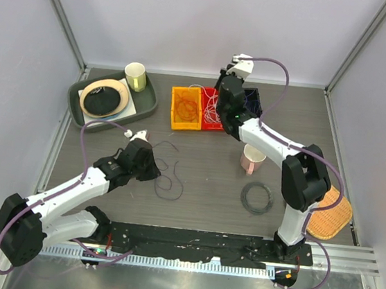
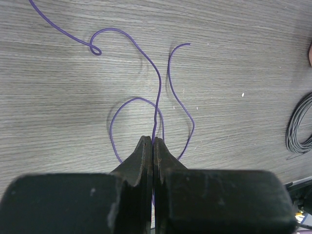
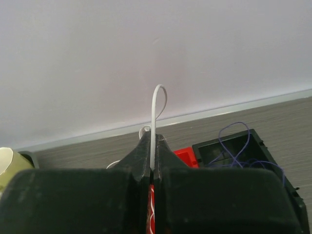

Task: Untangle the cables
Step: Place the cable in the bin.

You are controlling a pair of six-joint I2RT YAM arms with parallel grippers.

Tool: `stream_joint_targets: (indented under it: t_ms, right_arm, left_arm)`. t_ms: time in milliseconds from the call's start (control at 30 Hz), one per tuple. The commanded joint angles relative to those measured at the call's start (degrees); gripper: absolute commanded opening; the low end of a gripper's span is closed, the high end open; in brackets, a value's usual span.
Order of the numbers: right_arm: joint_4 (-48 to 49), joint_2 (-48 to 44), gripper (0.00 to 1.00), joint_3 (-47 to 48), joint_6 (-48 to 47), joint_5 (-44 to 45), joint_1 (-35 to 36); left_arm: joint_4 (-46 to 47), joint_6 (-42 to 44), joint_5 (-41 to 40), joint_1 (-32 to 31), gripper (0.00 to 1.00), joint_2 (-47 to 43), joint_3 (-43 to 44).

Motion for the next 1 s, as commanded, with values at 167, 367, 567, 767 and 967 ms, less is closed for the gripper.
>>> stream_joint_targets:
  t_ms: [167, 367, 567, 767, 967]
  right_arm:
    - [6.3, -11.3, 0.01, -8.8, 5.7, 6.9, -1.9]
    - [7.8, -15.1, 0.01, -13.5, 6.6, 7.1, -2.2]
    - [7.8, -14.0, 0.01, -13.6, 6.8, -1.3, -2.3]
    - [5.3, -7.3, 0.01, -7.1, 6.8, -10.1, -2.2]
    - [4.0, 1.1, 0.01, 0.5, 5.2, -7.6, -2.2]
  left_arm:
    - [1.3, 0.8, 0.5, -0.1, 0.0, -0.1, -0.2]
    - [1.4, 0.8, 0.6, -0.1, 0.0, -0.2, -0.3]
    - [1.6, 0.9, 0.8, -0.1, 0.0, -0.4, -0.3]
    - [1.4, 0.9, 0.6, -0.1, 0.0, -0.2, -0.3]
    - [1.1, 0.9, 0.2, -0.1, 0.0, -0.8, -0.2]
